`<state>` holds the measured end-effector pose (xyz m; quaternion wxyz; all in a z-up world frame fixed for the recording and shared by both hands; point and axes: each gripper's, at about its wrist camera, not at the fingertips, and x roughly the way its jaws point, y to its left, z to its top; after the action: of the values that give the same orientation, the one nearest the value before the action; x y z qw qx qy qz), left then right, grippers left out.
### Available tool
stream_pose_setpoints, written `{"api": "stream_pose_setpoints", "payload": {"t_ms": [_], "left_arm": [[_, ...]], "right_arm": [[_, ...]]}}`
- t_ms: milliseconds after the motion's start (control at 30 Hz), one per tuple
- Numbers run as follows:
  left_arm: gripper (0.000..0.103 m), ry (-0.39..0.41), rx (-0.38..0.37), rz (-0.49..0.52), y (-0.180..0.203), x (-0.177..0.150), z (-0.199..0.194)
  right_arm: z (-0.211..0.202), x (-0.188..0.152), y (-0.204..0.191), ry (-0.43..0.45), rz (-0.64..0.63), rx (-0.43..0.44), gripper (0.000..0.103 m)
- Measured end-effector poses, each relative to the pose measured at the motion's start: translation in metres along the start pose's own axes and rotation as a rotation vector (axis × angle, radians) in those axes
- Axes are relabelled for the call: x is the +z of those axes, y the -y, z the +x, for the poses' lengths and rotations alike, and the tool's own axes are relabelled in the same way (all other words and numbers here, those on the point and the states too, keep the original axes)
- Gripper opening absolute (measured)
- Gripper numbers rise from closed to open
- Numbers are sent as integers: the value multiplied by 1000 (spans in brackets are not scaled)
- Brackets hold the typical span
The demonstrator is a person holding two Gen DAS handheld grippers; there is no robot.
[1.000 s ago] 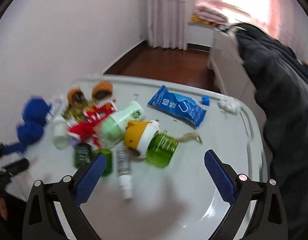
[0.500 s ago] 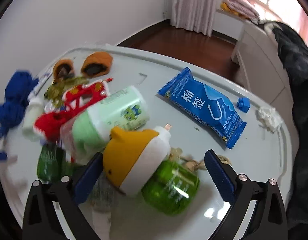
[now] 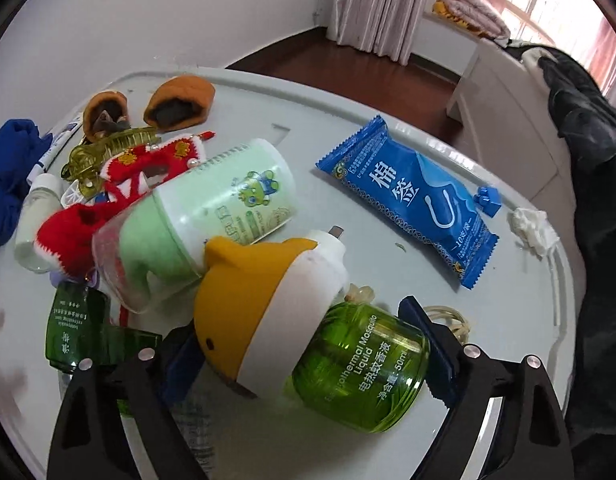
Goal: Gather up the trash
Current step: 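Grasp the white jar with the left tool while the right tool grasps the yellow duck toy and green bottle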
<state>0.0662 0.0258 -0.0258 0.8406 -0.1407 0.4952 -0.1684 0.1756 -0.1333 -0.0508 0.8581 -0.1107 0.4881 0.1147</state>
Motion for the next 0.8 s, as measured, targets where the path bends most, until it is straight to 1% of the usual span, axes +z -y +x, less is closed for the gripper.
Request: {"api": "stream_pose_setpoints", "payload": {"t_ms": [67, 167, 200, 267, 300, 400, 467, 533, 633, 667, 700, 767, 800], "left_arm": [[80, 5, 4, -3, -2, 1, -1], [80, 24, 24, -28, -13, 3, -2], [80, 32, 38, -46, -20, 6, -1], [80, 21, 85, -101, -33, 17, 5], [80, 20, 96, -115, -36, 21, 7], [80, 31, 168, -120, -39, 40, 22], [80, 22, 198, -129, -39, 52, 37], [80, 24, 207, -158, -41, 58, 48], [80, 21, 250, -185, -46, 60, 61], [80, 21, 242, -200, -49, 61, 65], [80, 28, 251, -208, -50, 61, 67], [80, 51, 278, -184, -48, 62, 69], [76, 60, 284, -168, -47, 61, 69]], "right_arm": [[-8, -3, -5, 9, 6, 9, 88], [-38, -9, -7, 41, 15, 6, 88], [-54, -13, -7, 54, 37, 25, 88], [-80, -18, -8, 92, 49, 27, 88], [-89, -18, -10, 105, 48, 33, 88], [-116, -22, -16, 160, 40, 50, 88], [-120, -23, -20, 171, 46, 72, 88], [-121, -22, -23, 183, 38, 81, 88], [-121, -25, -23, 184, 31, 94, 88], [-119, -26, -23, 185, 28, 94, 88], [-119, -27, -23, 182, 25, 96, 88], [-119, -29, -20, 183, 30, 101, 88], [-119, -31, -20, 181, 30, 104, 88]]}}
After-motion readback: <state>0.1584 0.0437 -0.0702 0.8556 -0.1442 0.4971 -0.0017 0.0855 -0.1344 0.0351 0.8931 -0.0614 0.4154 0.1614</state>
